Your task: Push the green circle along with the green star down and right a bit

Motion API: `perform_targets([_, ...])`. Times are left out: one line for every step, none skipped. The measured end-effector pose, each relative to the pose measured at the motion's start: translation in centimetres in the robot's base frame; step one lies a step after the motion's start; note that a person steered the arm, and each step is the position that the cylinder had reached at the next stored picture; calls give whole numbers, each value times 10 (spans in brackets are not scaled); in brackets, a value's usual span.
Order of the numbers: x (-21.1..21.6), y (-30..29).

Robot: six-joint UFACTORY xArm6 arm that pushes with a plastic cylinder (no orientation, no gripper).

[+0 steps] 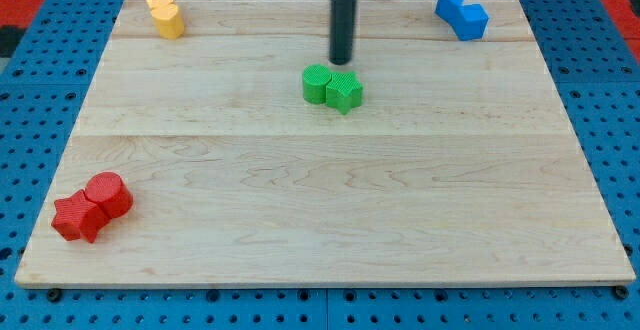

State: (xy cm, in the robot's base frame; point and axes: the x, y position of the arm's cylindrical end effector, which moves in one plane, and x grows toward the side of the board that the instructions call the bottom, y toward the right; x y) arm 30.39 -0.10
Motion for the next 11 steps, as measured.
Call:
perform_targets([-11,-30])
perform_targets([4,-33])
perform_targets([25,-33])
perform_targets([32,-33])
perform_targets([38,-30])
perform_targets([44,-25])
perform_targets([48,-24])
perform_targets([55,-24])
perform_targets([57,-24])
perform_targets([57,-21])
perform_targets([59,-21])
